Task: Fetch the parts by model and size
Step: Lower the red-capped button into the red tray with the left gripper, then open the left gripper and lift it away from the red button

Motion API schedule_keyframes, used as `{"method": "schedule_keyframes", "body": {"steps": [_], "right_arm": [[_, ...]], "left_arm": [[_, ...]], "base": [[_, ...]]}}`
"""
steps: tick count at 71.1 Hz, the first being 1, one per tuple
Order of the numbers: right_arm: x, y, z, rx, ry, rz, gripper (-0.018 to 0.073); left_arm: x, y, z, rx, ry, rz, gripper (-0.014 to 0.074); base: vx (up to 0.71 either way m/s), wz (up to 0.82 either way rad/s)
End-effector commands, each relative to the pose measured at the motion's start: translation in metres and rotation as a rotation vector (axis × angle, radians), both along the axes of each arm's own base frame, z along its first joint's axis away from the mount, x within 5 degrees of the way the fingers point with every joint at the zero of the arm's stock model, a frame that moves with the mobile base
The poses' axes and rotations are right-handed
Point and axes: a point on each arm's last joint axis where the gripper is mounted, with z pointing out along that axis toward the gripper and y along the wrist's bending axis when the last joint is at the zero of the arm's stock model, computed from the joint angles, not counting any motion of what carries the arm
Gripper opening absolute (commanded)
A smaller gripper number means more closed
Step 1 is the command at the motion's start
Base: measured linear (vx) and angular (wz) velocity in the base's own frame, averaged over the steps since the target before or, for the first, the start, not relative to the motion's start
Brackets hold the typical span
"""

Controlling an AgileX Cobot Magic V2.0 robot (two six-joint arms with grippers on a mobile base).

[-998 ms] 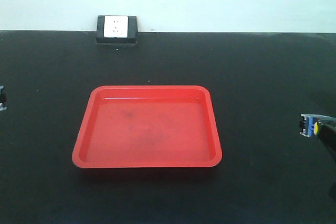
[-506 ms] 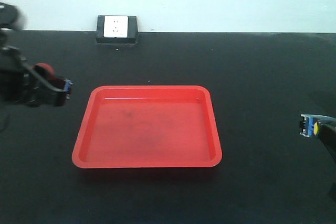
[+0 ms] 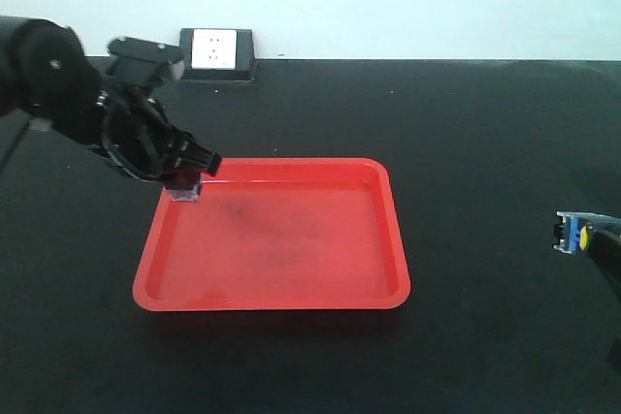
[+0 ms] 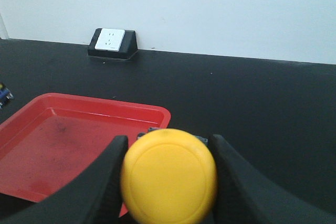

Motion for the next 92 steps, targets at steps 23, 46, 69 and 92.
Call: {"method": "schedule_keyframes", "body": {"steps": [23,46,69,92], "right_arm": [[0.002,0.0,0.017,0.02,-0.096,-0.002,-0.001],[0.002,0.0,0.017,0.02,-0.096,-0.002,-0.001],[0.002,0.0,0.017,0.02,-0.096,-0.002,-0.001],[0.002,0.0,0.017,0.02,-0.096,-0.002,-0.001]], "left_arm": [[0.029,-0.016,-0.039,-0.02,0.059,0.008,0.0079],[0.037,-0.021,-0.063,-0.034,0.107,0.023,0.0195],[0.036,-0.023,-0.066,-0.053,0.126,0.031,0.0369],[0.037,-0.023,-0.036,-0.062,0.091,0.012,0.0391]], "base": [[0.0,0.0],[0.0,0.0],[0.0,0.0],[0.0,0.0]]}}
